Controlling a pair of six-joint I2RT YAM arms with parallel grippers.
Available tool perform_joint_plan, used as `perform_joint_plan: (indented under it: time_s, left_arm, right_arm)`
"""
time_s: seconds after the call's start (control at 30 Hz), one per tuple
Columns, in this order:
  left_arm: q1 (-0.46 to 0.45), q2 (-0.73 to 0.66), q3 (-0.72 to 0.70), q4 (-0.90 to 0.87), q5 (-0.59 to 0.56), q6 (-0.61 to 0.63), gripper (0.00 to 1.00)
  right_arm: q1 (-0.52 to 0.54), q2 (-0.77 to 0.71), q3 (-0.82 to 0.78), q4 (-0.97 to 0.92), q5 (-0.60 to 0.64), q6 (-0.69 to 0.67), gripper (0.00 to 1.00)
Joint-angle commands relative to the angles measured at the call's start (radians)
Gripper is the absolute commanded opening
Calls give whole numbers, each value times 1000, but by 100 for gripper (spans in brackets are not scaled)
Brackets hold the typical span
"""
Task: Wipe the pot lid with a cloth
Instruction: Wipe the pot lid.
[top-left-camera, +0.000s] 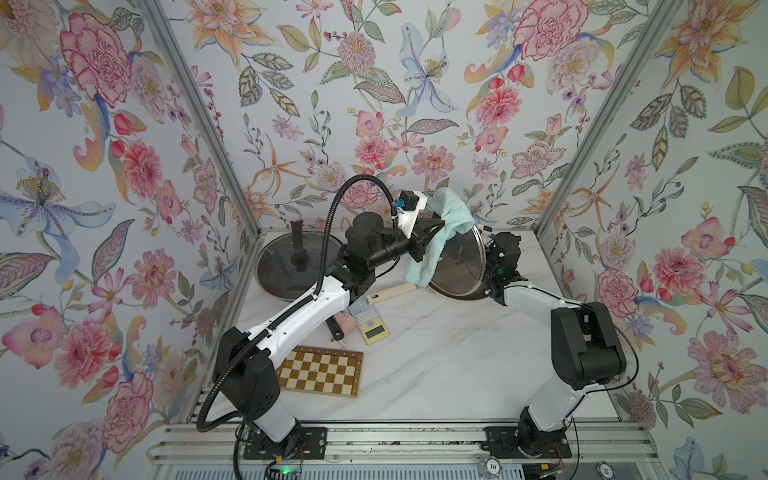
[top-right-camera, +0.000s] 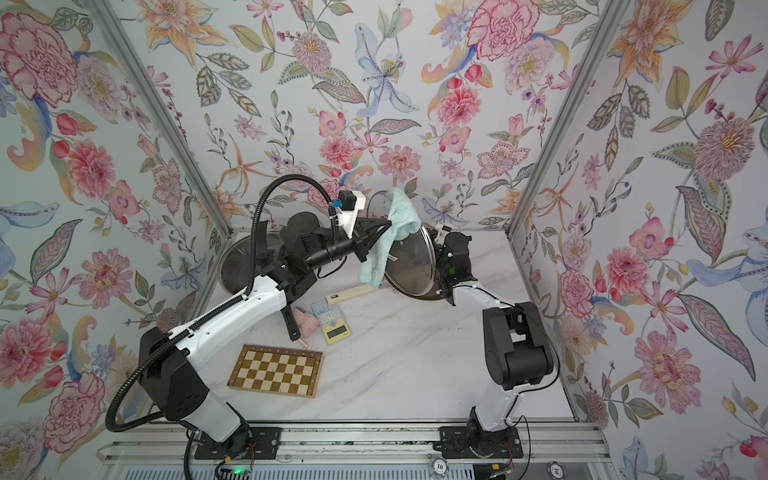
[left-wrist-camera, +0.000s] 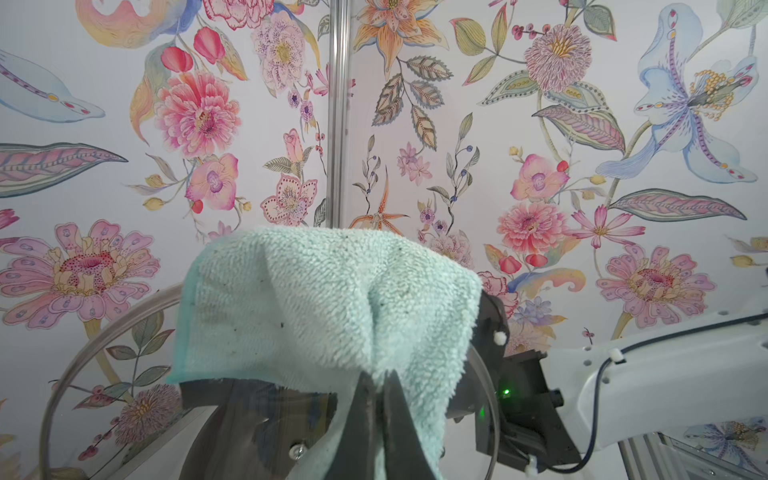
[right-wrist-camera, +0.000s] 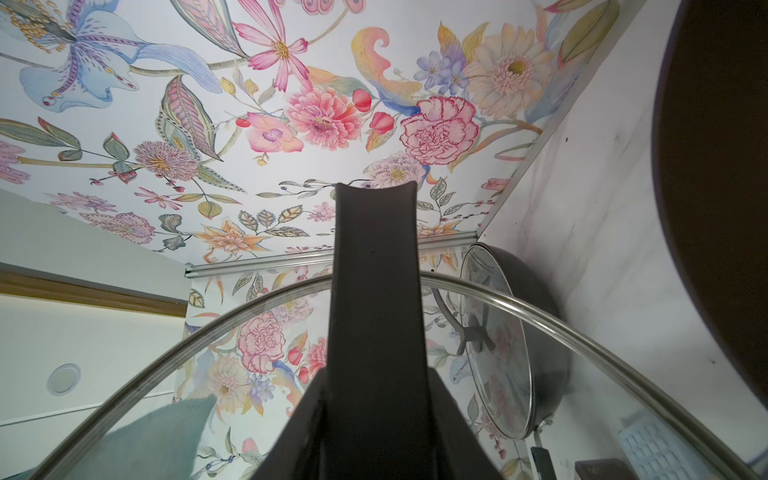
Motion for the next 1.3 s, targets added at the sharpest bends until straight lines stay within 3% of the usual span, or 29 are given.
perform_joint_plan:
  time_s: [0.0, 0.2, 0.47, 0.63, 0.77, 1.0, 1.27]
  left_arm:
    - [-15, 19, -12, 120, 32, -38, 0]
    - [-7, 68, 45, 153, -170, 38, 0]
    - [67, 109, 83, 265, -471, 114, 0]
    - [125, 167, 130, 285, -589, 106, 0]
    - [138, 193, 103, 280, -608, 102, 0]
    - [116, 139, -141, 326, -624, 19, 0]
    - [-43, 75, -272, 305, -519, 44, 0]
  right_arm:
    - [42, 37, 121, 338, -18, 181, 3]
    - [97, 105, 174, 403, -30, 231, 3]
    - [120, 47, 125, 455, -18, 261, 3]
    - [124, 13, 121, 506, -1, 292, 2]
    - [122, 10, 141, 583, 34, 352, 3]
    - [91, 8, 213, 573, 53, 365, 2]
    - [52, 82, 373, 539, 61, 383, 2]
